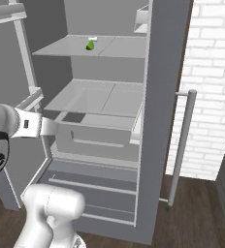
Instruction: Grab a lemon wedge from the fridge and one ice cube from the ice bowl, and put them in the glass of lemonade.
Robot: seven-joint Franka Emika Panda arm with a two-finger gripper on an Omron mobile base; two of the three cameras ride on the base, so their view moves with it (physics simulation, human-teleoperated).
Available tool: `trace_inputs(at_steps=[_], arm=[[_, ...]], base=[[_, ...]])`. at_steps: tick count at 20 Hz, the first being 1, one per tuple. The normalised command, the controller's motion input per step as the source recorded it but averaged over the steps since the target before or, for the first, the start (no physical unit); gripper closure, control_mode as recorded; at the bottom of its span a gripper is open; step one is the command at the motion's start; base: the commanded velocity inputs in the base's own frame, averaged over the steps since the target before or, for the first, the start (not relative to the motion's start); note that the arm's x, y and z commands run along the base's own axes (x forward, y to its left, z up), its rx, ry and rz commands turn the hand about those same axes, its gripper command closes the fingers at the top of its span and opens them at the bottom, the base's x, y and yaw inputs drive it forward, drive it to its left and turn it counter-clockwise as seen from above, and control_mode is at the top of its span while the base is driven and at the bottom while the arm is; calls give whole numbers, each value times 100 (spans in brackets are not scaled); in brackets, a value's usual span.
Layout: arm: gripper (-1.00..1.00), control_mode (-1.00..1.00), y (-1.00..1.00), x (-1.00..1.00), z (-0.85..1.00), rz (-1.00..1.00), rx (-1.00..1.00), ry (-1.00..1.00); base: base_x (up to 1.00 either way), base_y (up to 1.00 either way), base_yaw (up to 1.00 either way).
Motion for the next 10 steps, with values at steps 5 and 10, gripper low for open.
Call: trace_inputs(at_steps=[5, 10], arm=[[-100, -100, 2, 0, 0, -3, -1, 4], [-100, 100, 0, 0, 0, 0, 0, 0]], base=[[0, 0, 0], [0, 0, 0]])
